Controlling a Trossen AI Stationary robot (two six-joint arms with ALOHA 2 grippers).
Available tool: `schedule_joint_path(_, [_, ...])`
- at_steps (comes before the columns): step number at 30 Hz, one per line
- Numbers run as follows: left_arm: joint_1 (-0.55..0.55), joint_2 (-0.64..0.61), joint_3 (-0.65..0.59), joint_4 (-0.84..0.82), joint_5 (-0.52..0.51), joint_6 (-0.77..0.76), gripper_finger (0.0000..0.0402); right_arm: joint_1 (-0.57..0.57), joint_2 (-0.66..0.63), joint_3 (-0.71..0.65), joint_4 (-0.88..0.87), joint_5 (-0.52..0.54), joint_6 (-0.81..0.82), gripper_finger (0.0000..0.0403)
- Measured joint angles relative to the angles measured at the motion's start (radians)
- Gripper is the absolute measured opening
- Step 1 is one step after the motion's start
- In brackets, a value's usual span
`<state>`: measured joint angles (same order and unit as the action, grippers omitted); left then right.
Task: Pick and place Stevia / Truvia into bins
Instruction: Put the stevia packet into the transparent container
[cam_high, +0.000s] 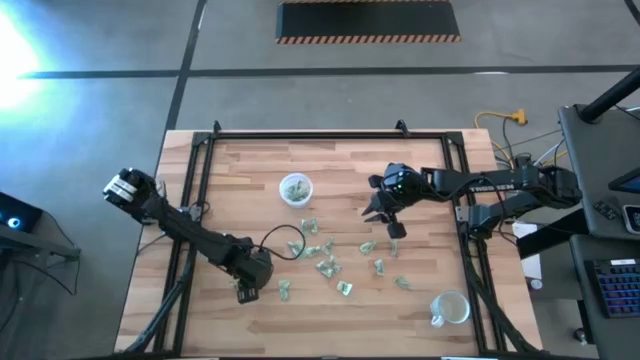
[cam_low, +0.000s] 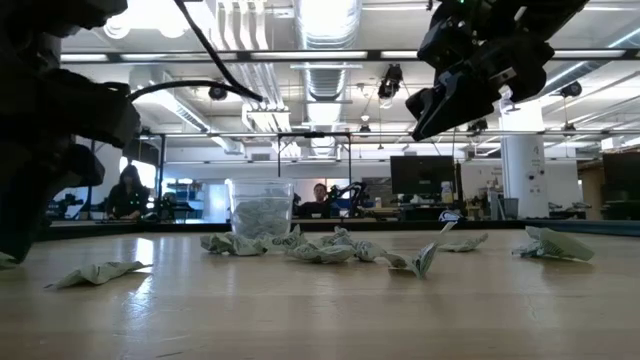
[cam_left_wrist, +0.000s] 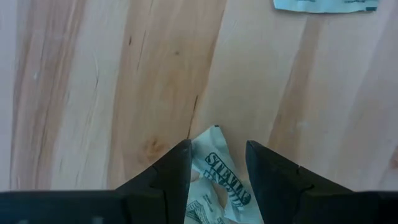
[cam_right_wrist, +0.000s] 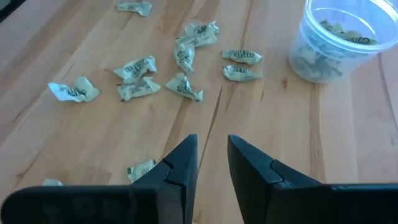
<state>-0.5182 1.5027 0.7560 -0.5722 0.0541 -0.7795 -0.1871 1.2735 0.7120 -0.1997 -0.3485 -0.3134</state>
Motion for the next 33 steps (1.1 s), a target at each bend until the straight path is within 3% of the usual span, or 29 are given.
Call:
schedule_joint_path(8, [0.001,-0.003,-0.001,-0.003,0.0,0.005,0.0126,0.0,0.003,0.0,0.001,0.0,0.0,0.007])
schedule_joint_path(18, [0.001,-0.002,-0.003,-0.005,-0.004,0.058,0.0016,0.0,0.003,0.0,0.002,0.0,0.0,0.0074])
schedule_joint_path(23, [0.001,0.0,0.01,-0.006,-0.024,0.096,0.0009,0.0,0.003,0.0,0.006,0.0,-0.003,0.0068])
schedule_joint_path(29, [0.001,0.0,0.088,-0.004,-0.18,0.301,0.001,0.0,0.003,0.0,0.031,0.0,-0.004,0.0073])
schedule_joint_path(33, [0.003,0.0,0.152,-0.002,-0.446,0.491,0.001,0.0,0.004,0.0,0.038,0.001,-0.006,0.0074])
